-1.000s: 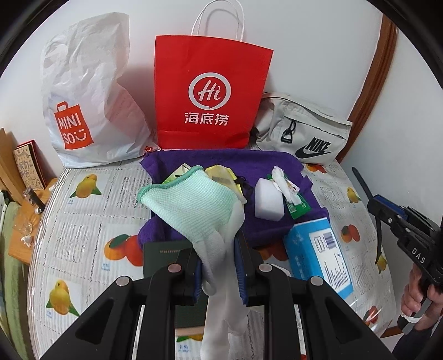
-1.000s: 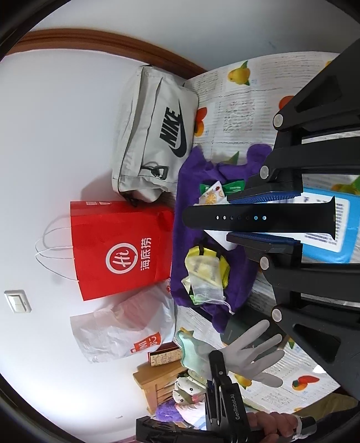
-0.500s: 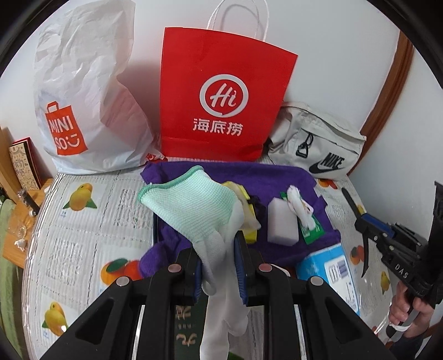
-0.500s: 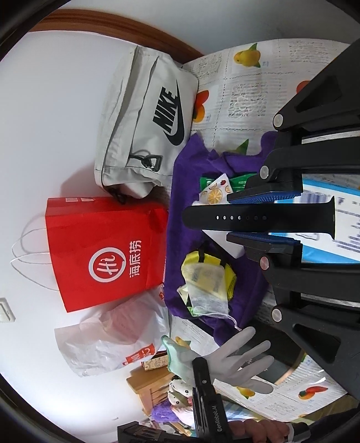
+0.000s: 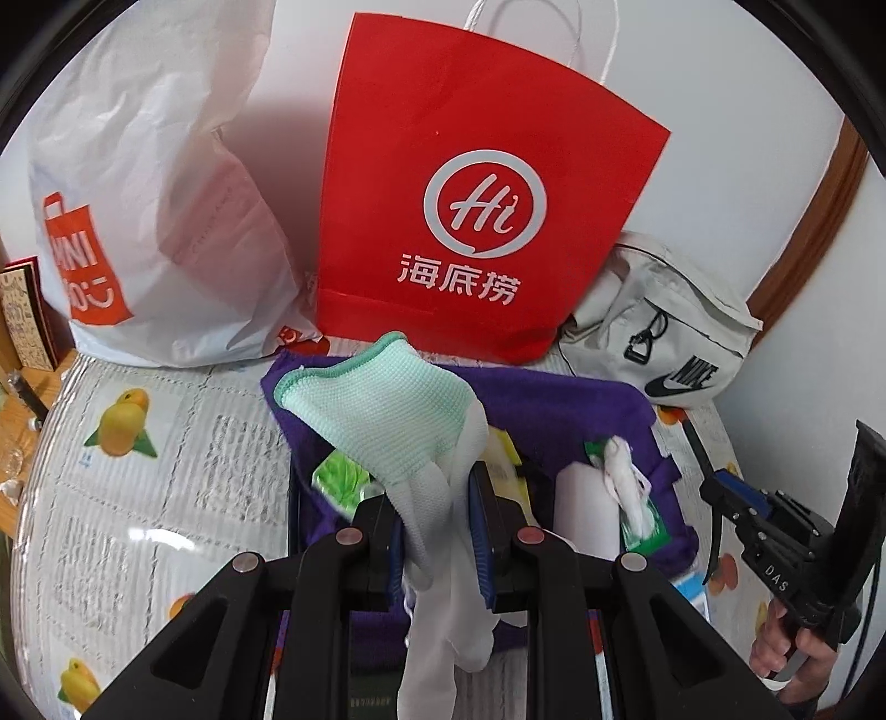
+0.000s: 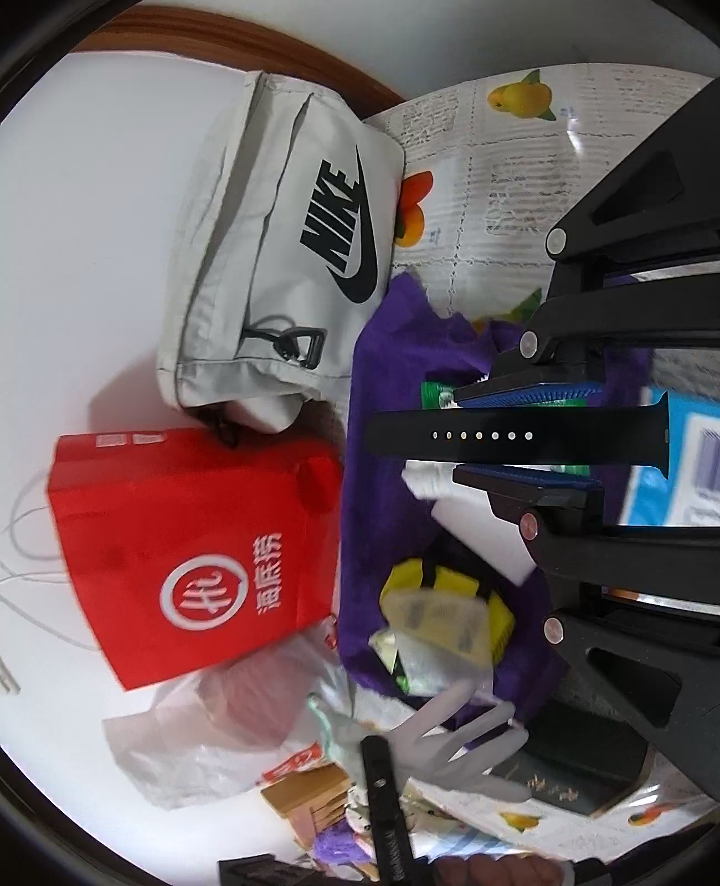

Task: Organize soft objects
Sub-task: 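Carry the glove and strap in both tools over the purple towel, then lower the glove and strap onto the towel and open both tools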

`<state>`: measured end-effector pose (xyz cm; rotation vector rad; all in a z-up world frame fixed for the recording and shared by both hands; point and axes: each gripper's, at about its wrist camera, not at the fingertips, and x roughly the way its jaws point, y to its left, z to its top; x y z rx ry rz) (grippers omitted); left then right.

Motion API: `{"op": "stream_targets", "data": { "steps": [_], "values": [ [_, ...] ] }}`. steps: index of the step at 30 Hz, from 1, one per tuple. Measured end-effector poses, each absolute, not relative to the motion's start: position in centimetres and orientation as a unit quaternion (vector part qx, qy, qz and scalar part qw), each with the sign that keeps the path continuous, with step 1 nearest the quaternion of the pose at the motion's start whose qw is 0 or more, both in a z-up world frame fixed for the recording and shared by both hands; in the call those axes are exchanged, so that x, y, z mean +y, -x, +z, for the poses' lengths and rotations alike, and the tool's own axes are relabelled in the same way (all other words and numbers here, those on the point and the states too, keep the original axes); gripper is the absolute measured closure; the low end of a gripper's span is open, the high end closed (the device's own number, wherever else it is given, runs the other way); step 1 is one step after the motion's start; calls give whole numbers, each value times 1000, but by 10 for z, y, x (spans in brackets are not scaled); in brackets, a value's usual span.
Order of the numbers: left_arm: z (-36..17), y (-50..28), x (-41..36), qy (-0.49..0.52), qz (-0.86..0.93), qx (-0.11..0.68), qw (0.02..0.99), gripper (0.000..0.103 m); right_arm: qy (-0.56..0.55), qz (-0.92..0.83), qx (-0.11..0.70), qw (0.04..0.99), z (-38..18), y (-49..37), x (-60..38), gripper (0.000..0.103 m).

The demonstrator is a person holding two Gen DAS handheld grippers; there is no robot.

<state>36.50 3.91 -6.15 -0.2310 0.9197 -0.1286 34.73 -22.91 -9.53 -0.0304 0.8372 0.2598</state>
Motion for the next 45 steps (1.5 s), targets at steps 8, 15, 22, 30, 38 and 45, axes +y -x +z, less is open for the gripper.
{"op": "stream_targets", "data": {
  "steps": [8,15,22,30,38,45],
  "values": [
    [-82,-393,39,119,-66,458,878,84,23,121,421,898,-117,-374,-230,82],
    [-104,-405,39,121,-66,476,868,84,37,129,436,890,-133,-389,-220,82],
    [-114,-415,36,120,-65,486,863,83,34,131,452,882,-144,-397,-217,82],
    [-122,-417,30,113,-67,497,858,83,34,135,453,880,-147,-398,-217,82],
    [-119,-415,25,103,-64,498,859,60,18,138,450,882,-143,-395,-222,57],
    [-100,-403,32,103,-54,491,864,43,18,134,431,892,-125,-377,-222,50]
  ]
}}
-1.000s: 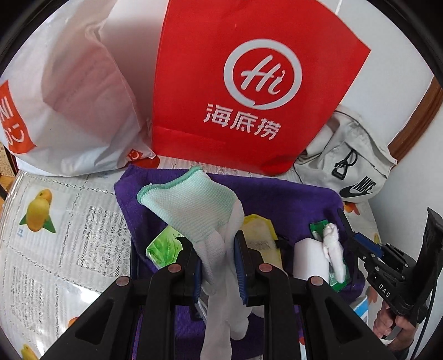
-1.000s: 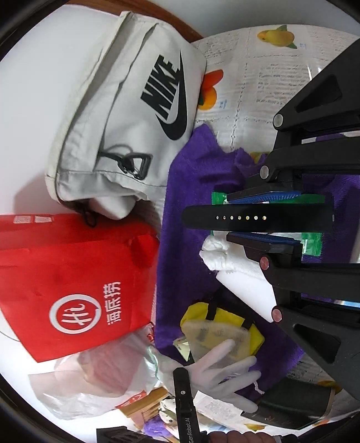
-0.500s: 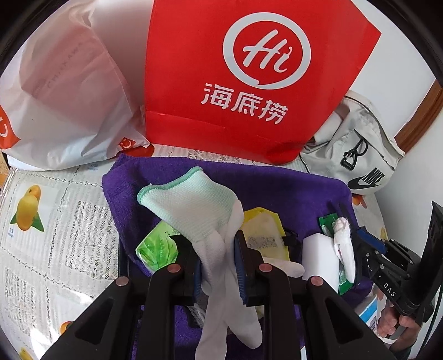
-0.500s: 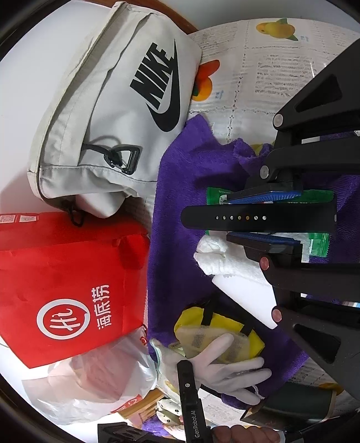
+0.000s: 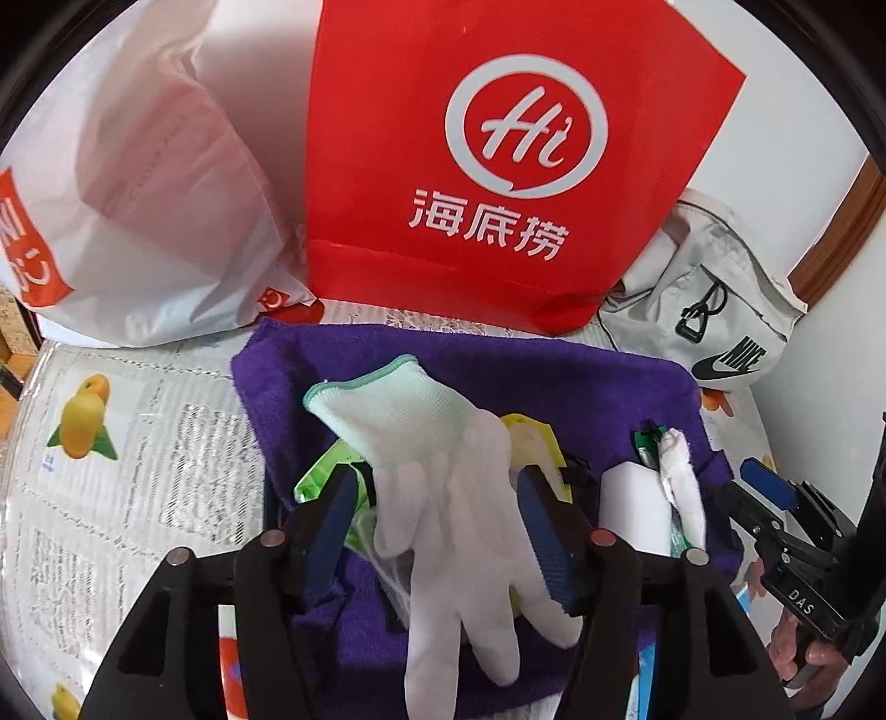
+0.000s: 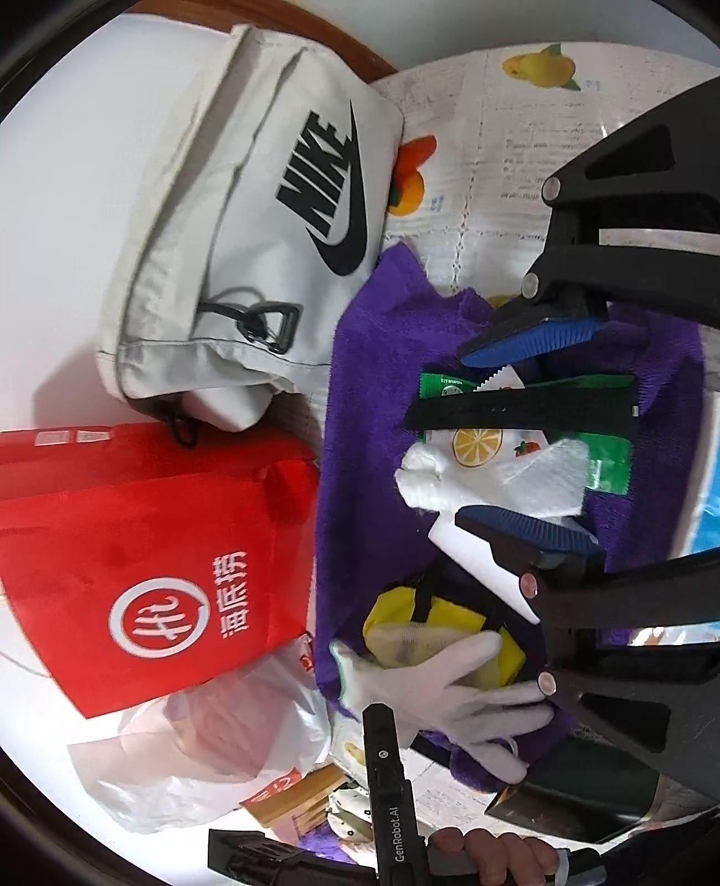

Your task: Organize soft objects

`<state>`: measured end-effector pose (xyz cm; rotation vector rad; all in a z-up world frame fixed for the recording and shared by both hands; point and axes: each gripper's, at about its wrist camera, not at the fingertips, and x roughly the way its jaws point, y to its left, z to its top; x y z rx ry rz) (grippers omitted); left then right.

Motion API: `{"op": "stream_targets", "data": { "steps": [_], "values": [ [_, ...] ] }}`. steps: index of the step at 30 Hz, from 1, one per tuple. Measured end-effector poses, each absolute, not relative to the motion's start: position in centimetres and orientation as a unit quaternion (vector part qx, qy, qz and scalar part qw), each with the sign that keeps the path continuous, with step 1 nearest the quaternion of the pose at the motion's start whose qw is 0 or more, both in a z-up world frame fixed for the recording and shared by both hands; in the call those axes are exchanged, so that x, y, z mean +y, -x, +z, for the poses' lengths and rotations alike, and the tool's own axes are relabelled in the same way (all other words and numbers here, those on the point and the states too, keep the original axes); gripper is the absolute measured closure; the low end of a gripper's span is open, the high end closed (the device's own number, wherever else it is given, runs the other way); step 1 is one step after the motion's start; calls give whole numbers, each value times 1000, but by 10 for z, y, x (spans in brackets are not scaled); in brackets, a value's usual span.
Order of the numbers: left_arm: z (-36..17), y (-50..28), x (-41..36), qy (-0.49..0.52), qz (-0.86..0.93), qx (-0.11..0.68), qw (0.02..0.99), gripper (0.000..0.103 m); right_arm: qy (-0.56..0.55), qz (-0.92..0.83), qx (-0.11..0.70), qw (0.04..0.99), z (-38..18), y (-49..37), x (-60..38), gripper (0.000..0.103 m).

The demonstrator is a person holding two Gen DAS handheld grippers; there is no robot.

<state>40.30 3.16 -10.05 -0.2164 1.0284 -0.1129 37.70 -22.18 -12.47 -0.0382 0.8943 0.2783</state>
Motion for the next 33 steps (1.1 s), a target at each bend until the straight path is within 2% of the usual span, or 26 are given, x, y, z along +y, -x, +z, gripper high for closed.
{"op": "stream_targets", "data": {
  "steps": [3,11,19,21,26,33],
  "values": [
    [-88,-392,33,99,-52,483,869,42,16,134,422,897,-112,-365,-222,46],
    [-49,-342,37,89,-46,454,885,33,11,119,384,916,-68,-313,-222,23],
    [-15,-275,21,70,-54,429,899,27,-3,88,369,925,-38,-245,-226,6],
    [-7,-255,16,64,-56,425,901,25,-3,80,367,927,-33,-227,-227,5],
    [10,-206,5,50,-59,405,911,12,8,67,358,931,-18,-183,-225,3],
    [15,-149,-3,43,-53,395,916,11,1,48,340,939,-6,-125,-228,1]
  ]
}}
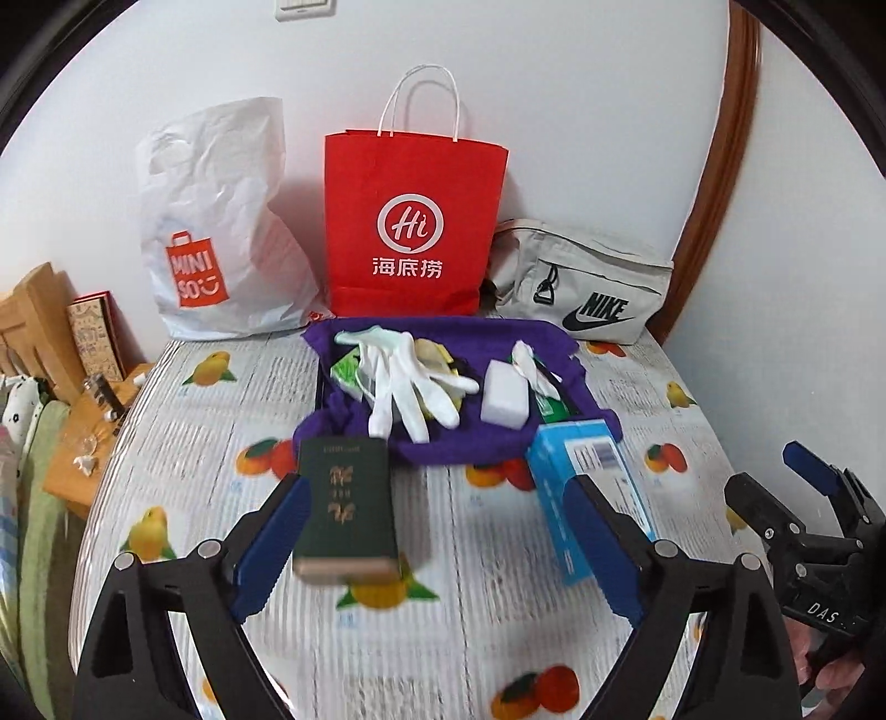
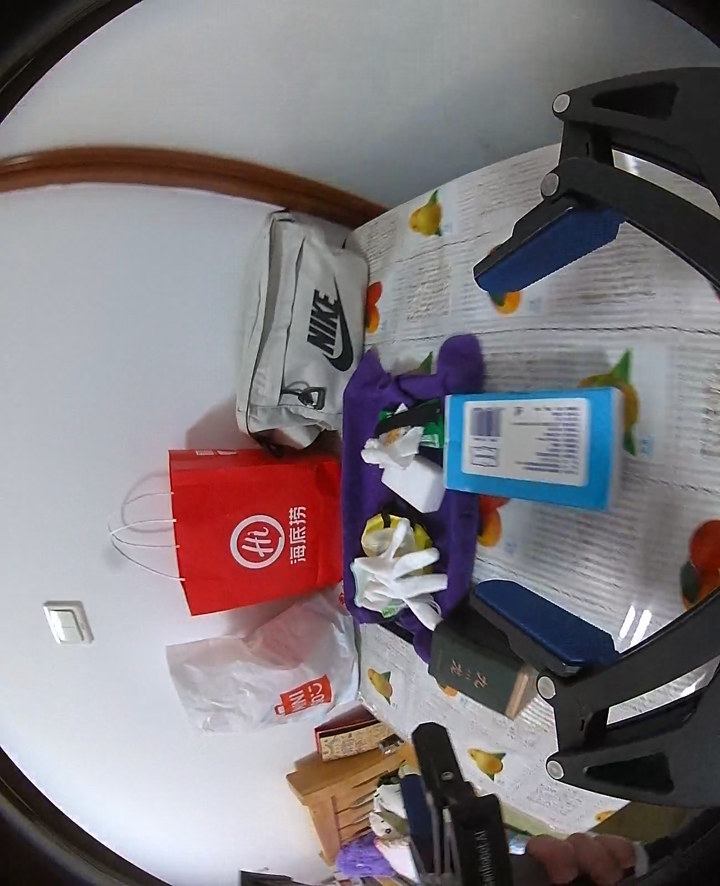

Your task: Organize soft objects

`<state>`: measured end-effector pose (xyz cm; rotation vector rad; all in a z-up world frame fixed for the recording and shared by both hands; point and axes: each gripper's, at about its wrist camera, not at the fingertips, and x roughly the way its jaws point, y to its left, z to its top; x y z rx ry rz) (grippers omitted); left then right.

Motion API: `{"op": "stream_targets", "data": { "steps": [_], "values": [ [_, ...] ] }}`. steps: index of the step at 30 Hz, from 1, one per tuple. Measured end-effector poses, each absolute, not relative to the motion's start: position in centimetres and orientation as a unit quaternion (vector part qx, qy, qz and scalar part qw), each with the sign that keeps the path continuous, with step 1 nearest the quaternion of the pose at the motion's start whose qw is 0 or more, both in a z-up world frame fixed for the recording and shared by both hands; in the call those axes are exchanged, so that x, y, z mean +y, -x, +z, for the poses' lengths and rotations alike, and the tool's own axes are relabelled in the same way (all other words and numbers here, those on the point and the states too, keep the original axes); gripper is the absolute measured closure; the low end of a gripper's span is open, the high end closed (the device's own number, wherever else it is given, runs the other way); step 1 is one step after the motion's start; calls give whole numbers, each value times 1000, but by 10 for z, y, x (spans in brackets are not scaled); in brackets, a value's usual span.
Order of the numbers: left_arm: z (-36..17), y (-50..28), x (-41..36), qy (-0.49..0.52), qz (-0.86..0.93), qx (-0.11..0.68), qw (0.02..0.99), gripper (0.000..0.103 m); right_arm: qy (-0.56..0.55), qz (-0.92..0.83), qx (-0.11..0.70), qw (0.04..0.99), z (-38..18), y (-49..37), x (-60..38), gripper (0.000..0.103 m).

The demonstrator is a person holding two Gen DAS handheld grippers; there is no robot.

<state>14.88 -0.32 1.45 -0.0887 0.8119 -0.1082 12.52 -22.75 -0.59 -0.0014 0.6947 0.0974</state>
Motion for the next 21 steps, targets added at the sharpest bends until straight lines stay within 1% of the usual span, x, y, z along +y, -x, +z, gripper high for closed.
{"op": "stream_targets", "data": {
  "steps": [8,14,21],
  "values": [
    [13,-86,-11,30,-48,379,924,11,-24,50,346,937,-12,-71,-232,1],
    [7,-61,-14,25,-44,375,926,11,-11,53,348,936,-20,-44,-227,1],
    [14,-46,-18,21,-40,364,930,11,-20,54,342,938,-20,-32,-230,1]
  ]
}}
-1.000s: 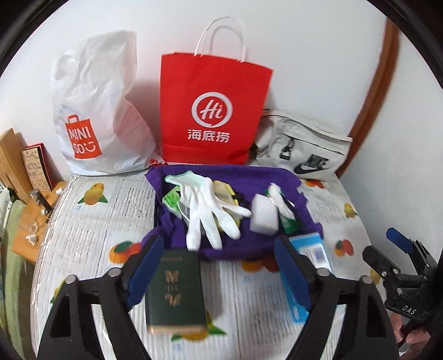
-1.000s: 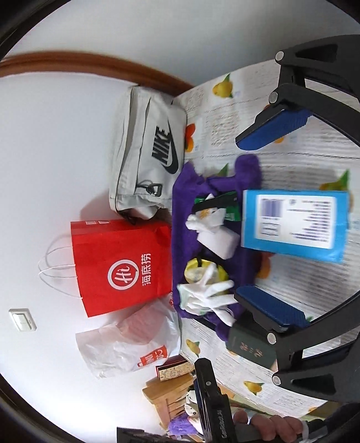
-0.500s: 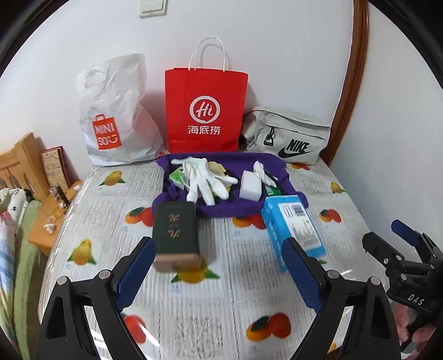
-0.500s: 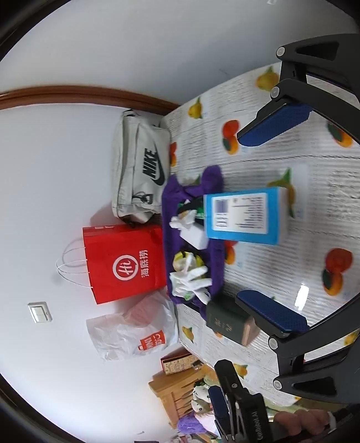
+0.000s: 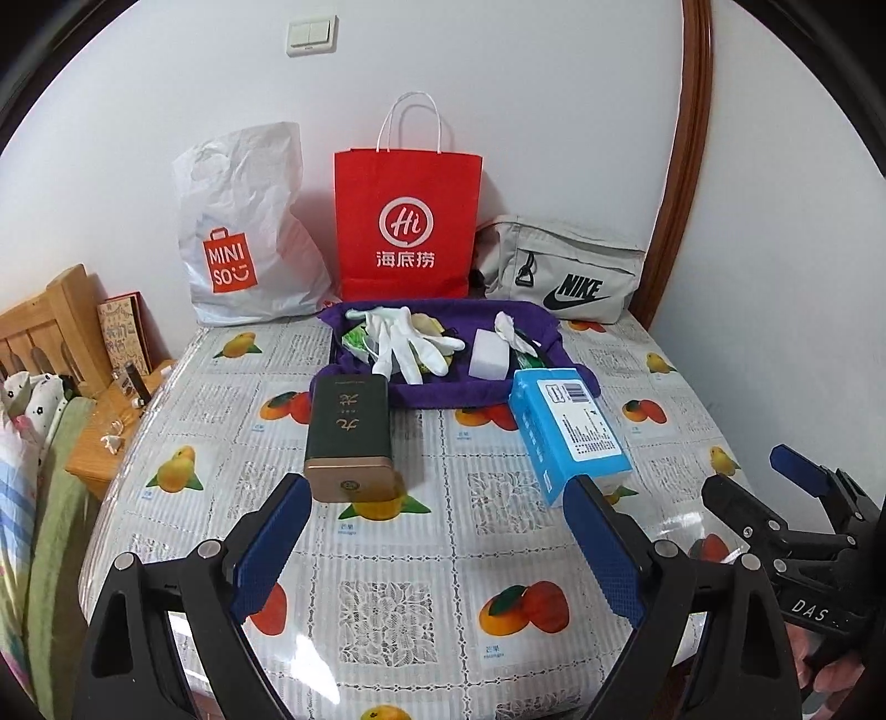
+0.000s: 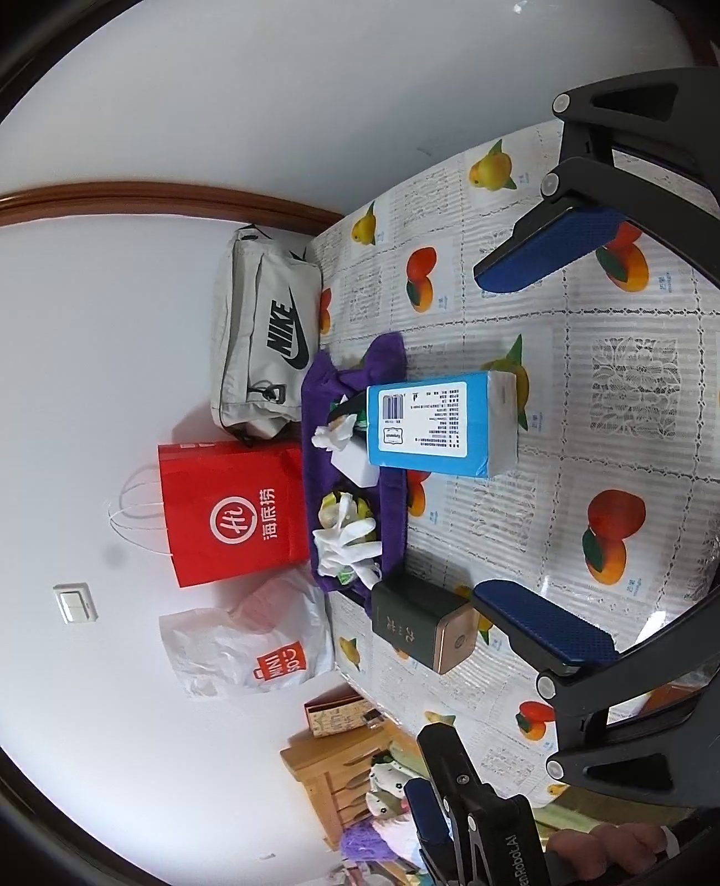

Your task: Organize soft objects

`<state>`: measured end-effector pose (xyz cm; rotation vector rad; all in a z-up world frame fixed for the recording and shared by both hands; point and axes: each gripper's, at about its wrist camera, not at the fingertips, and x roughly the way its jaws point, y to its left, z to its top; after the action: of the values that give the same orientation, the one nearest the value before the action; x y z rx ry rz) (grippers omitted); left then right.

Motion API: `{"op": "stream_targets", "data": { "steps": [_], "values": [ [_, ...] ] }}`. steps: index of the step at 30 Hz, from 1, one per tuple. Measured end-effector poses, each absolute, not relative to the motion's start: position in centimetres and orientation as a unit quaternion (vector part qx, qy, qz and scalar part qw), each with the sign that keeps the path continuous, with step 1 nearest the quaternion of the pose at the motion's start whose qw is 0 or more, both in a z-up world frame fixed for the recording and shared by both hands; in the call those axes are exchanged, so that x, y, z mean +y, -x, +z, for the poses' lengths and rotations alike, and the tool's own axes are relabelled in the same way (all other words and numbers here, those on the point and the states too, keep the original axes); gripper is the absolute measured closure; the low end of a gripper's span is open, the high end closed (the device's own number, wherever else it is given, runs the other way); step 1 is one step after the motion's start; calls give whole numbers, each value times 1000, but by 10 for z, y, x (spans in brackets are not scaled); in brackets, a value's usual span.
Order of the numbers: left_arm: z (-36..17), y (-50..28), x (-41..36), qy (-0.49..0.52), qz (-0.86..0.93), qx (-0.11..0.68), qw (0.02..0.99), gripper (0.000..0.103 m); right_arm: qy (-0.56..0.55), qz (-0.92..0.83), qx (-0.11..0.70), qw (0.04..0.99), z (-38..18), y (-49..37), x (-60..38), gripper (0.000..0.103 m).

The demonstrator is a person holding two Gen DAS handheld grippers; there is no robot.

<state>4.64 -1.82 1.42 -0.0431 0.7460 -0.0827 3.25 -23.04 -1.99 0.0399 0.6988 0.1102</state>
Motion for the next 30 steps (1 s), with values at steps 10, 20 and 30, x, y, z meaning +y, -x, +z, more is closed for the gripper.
{"op": "stream_targets", "data": {
  "steps": [10,20,30],
  "values": [
    [14,-40,-20,19,-38,363,931,11,-21,56,336,940,-18,-24,-230,1],
    [14,-37,-19,20,-38,364,930,11,-23,58,335,940,-17,-18,-228,1],
    [14,-35,-19,22,-40,363,930,11,-22,57,334,941,-15,-16,-227,1]
  ]
}}
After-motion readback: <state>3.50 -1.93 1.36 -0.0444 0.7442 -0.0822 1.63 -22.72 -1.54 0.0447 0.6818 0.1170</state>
